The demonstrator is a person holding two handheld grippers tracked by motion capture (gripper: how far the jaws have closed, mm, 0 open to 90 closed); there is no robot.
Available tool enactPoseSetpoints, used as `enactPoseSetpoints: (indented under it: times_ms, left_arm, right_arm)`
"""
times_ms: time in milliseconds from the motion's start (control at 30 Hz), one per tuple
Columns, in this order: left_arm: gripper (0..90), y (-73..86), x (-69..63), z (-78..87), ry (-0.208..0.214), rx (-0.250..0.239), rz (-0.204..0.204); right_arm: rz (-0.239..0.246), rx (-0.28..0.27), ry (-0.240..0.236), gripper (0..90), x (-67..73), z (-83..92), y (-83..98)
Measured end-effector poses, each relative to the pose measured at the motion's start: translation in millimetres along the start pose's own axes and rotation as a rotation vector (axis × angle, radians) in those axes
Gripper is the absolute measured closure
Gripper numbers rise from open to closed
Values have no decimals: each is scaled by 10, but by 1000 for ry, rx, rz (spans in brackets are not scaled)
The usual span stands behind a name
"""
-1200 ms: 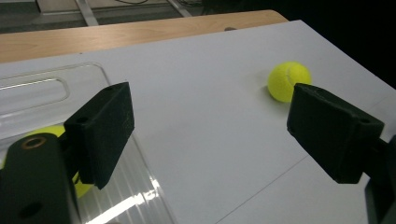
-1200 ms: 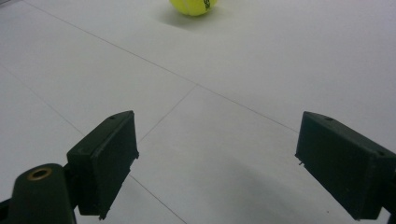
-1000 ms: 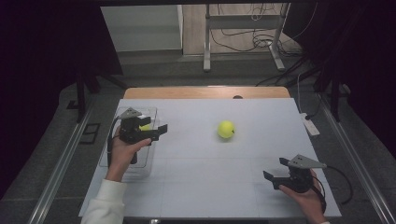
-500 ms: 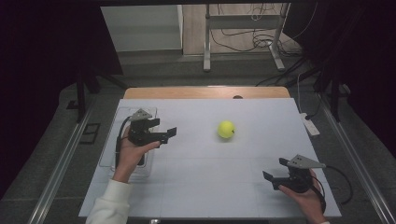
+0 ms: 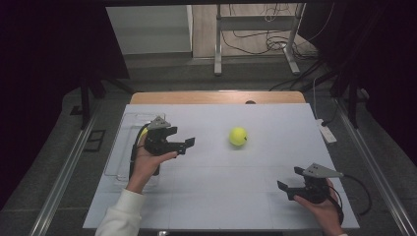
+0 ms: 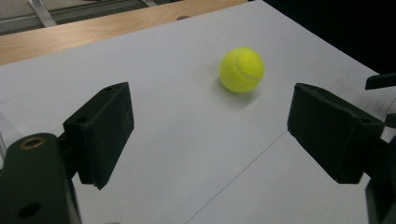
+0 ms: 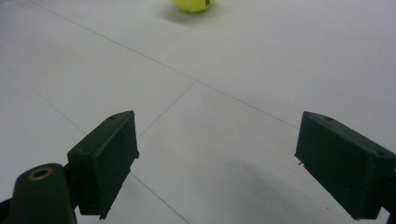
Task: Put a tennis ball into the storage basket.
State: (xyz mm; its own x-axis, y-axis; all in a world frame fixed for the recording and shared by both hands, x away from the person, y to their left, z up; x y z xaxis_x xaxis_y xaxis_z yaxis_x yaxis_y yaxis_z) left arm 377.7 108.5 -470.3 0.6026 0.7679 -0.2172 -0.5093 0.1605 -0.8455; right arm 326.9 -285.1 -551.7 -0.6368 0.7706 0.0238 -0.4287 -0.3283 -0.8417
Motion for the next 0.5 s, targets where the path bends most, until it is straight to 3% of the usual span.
enactPoseSetpoints:
  times_ms: [500]
  left_arm:
    - [157, -26, -146, -140, 28, 6, -47]
  right_arm:
    - [-11, -3, 1, 129, -11, -1, -8]
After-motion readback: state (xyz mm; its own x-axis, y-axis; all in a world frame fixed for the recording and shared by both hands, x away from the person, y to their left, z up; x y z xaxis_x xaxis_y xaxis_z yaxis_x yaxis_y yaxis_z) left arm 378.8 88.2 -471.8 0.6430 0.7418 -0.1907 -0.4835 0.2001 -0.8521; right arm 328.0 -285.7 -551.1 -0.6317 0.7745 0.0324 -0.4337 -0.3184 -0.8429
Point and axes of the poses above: each handheld gripper's, and its own axes: z roughly backward along the jaws, y roughly out of its underside, x roughly to its left, the point moved 7 cm from there along -z, roughly forward along the jaws, and after that the axes turned 2 degrees about -x, right-handed, at the moved point
